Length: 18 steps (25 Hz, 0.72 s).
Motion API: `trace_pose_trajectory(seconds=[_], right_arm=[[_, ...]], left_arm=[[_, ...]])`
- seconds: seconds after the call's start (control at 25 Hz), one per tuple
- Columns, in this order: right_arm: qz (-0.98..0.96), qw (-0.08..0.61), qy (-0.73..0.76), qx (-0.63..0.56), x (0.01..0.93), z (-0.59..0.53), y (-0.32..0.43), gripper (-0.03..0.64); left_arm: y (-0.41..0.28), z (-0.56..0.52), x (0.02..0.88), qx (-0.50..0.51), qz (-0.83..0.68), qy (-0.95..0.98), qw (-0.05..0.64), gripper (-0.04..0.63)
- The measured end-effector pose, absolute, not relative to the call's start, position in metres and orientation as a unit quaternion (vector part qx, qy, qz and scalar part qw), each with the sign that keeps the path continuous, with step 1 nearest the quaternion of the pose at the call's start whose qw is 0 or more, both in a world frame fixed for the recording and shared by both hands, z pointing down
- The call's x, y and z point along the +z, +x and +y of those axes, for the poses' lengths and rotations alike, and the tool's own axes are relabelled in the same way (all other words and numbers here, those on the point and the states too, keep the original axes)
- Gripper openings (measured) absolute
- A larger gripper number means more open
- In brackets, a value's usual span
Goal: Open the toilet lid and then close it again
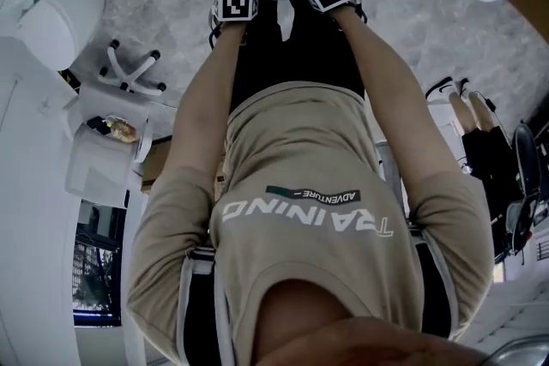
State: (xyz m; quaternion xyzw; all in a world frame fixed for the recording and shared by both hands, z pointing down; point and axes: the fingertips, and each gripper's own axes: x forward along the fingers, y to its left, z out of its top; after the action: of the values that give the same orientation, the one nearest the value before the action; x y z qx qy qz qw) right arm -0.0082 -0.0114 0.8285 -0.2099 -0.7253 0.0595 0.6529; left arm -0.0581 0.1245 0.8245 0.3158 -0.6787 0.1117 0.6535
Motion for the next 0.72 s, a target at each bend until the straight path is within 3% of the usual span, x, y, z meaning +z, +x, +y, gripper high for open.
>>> trace_pose_trajectory(seconds=[0.36,0.72], right_arm=[[-0.776,0.585,-0.228,0.064,0.752,-0.023,-0.049,0.009],[-0.862,0.448,-0.234,0.044,0.637,-0.027,-0.135,0.009]], left_arm=[[-0.127,0.090,0.722,0.101,-0.746,0.366,0.548,0.003],[-0.194,0.073,0.607,0.042,-0.826,0.355,0.436,0.003]])
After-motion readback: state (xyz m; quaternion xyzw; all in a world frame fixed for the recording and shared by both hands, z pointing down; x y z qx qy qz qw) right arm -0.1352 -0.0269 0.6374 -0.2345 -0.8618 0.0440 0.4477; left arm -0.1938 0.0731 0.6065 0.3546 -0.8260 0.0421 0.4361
